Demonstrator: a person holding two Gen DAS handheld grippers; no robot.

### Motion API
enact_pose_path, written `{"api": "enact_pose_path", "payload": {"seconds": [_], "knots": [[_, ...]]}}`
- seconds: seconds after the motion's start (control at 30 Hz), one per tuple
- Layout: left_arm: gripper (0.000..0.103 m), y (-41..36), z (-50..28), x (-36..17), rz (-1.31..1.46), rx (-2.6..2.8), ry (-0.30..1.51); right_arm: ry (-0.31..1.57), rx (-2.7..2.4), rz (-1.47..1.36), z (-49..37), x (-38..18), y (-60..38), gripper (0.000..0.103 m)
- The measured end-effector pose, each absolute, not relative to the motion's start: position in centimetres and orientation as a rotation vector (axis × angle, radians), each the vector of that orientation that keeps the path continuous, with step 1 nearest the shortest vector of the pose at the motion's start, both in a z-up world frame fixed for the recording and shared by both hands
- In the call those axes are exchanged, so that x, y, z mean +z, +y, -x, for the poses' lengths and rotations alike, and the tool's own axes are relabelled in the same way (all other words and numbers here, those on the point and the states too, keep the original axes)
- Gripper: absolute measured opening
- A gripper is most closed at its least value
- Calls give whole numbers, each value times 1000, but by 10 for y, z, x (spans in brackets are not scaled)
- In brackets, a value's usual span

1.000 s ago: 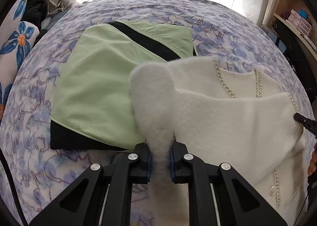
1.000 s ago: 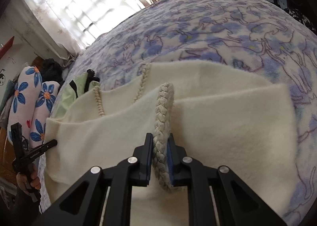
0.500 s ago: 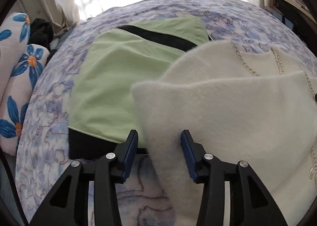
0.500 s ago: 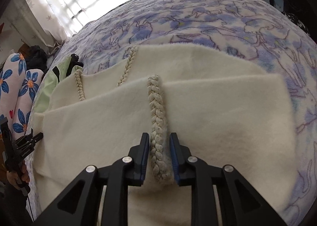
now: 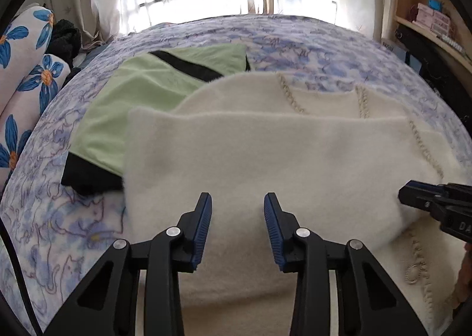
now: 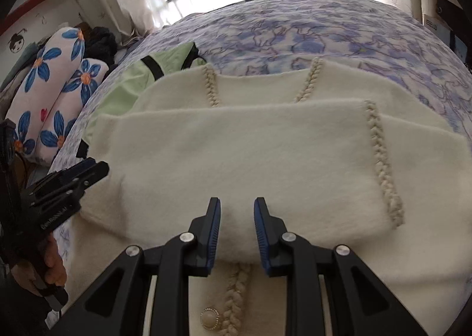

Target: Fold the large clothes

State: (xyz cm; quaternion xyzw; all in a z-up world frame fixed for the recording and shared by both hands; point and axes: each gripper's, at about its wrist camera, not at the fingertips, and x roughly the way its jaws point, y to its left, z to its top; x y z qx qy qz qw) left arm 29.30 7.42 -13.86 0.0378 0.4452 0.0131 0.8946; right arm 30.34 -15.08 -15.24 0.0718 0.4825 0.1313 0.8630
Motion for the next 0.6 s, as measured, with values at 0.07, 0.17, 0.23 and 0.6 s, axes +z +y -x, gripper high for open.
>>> {"api": "enact_pose_path", "payload": {"seconds": [0.07,0.17,0.23,0.6], "knots": [[33,80,-290,-160,-114,93,960,994,262,-121,-298,-155,-154,23],[33,98,-282,-165,-115,97,934,979,165,-81,-294,-155,-181,23],[33,107,-279,-165,-134,105,934,976,115,-100,-292,-157,-211,23],[33,117,-284,-147,-102,131,940,999,140,-176,-298,-149,-231,23]]}}
